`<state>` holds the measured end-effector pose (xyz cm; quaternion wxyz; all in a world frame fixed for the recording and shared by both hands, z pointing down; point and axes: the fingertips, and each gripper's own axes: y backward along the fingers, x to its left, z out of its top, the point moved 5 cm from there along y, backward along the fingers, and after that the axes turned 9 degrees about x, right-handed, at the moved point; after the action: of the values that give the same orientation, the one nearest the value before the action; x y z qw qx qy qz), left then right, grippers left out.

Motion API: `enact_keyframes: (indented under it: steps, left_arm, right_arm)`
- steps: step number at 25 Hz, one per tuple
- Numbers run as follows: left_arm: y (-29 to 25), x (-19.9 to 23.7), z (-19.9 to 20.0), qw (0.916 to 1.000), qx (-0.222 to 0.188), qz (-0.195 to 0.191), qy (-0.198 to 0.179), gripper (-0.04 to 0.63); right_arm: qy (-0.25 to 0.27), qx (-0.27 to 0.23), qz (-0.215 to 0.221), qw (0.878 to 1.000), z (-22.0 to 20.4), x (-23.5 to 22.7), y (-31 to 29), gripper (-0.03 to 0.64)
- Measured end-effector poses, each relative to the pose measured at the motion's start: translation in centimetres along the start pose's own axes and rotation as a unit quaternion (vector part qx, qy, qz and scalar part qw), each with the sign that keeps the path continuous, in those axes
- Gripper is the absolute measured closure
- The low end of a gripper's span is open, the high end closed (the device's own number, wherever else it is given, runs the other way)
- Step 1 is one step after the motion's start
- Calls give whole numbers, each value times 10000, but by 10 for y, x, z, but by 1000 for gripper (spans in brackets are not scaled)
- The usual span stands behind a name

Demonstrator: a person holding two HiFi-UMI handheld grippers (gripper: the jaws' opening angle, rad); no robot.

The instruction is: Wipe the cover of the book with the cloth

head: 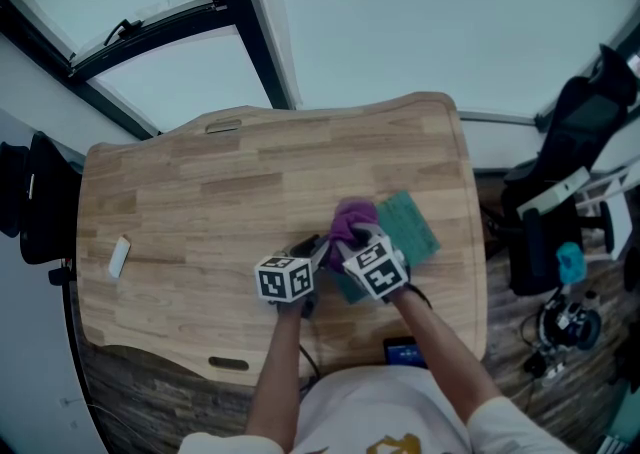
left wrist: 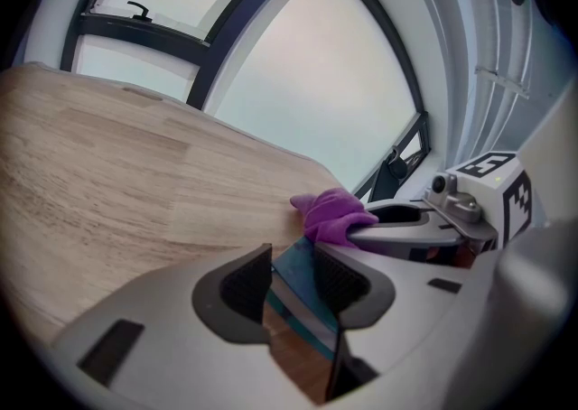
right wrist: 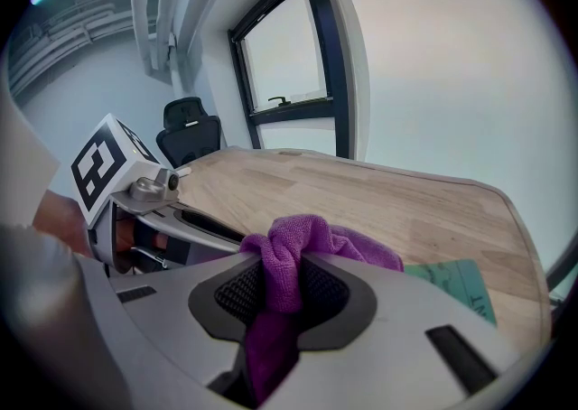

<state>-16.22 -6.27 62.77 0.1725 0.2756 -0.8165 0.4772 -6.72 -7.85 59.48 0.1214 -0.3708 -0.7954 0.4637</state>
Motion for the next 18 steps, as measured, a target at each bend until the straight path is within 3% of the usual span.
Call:
enact_keyframes:
  steps: [18]
  left_arm:
    - [-1, 1, 0, 10000, 13, -9, 7, 448]
  right_arm:
    - [7, 91, 49, 9999, -15, 13, 5, 540]
